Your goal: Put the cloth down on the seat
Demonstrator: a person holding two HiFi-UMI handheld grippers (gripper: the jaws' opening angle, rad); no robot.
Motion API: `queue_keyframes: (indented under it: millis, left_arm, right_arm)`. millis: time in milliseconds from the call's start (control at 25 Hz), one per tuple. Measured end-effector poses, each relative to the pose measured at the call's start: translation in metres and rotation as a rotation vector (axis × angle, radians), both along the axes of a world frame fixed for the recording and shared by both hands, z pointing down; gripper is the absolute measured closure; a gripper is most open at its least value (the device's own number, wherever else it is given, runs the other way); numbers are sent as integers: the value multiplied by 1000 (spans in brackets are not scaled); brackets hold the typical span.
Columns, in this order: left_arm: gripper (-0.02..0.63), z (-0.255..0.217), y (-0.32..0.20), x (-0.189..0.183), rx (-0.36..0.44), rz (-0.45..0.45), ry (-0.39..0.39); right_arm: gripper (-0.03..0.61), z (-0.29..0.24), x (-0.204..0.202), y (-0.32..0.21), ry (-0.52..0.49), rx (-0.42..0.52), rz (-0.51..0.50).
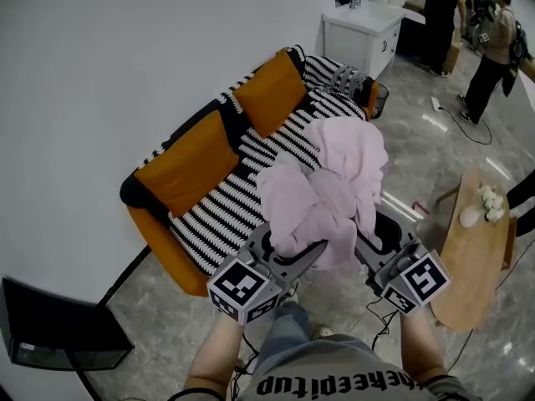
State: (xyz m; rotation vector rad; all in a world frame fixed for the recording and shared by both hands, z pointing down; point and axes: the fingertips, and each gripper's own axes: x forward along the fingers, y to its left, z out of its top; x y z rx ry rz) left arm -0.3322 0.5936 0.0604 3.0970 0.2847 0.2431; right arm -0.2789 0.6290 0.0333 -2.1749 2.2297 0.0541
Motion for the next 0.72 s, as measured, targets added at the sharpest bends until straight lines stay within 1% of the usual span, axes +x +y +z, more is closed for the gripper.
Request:
queue_keyframes:
  millis: [200,280,480,720]
  left_arm:
    - [347,1,-16,8,14,15,0]
    - [347,-2,-38,13,11,27,-2]
    - [347,-2,-120,38,12,64,-10]
    - [347,5,-159,49,1,101,-6]
  right_arm:
    - [391,1,7,-15,2,9,19]
    - [391,-1,12,-37,2,7,32]
    - [393,-2,35,-116,-4,-1,72]
    - [394,5,44,-153,-4,-11,119]
